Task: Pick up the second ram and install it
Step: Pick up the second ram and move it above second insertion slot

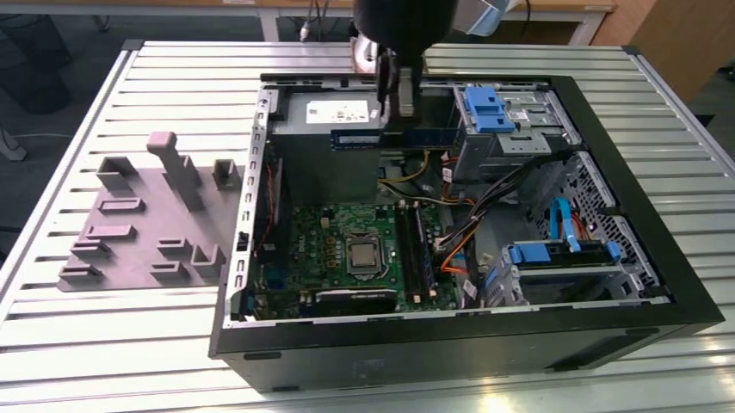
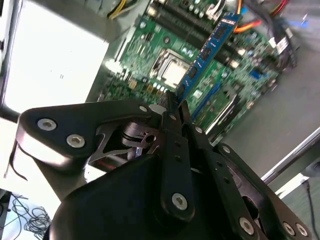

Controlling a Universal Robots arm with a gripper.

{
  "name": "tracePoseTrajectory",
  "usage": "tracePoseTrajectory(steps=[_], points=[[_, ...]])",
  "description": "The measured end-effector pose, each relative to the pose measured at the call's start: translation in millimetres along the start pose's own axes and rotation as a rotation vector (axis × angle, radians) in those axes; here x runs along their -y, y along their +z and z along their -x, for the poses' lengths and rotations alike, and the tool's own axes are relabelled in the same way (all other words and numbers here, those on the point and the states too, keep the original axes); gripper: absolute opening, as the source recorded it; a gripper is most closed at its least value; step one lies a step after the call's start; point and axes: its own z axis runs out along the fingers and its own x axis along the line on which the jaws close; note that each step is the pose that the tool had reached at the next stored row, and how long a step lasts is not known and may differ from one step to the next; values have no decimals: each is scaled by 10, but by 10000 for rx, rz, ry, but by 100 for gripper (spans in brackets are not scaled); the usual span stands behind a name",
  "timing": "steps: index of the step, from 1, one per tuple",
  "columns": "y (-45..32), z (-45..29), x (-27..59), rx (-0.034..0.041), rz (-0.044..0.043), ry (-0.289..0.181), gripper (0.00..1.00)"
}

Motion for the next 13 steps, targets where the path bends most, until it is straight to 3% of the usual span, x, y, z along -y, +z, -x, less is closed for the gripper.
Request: tracePoseTrajectory(steps=[7, 13], points=[[29, 7, 311, 1, -1, -1, 14], [30, 7, 326, 1, 0, 1, 14]])
